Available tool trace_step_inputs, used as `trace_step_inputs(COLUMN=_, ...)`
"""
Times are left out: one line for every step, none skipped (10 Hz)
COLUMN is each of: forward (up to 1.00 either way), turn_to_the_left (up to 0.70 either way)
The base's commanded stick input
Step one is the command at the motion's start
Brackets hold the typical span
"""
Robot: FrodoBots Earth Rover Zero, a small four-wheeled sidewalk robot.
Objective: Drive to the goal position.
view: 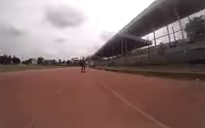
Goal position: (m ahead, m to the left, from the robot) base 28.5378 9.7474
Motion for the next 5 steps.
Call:
trace_step_inputs(forward=0.7, turn_to_the_left=0.0)
trace_step_inputs(forward=0.7, turn_to_the_left=0.0)
trace_step_inputs(forward=0.7, turn_to_the_left=0.0)
trace_step_inputs(forward=0.7, turn_to_the_left=0.0)
trace_step_inputs(forward=0.7, turn_to_the_left=0.0)
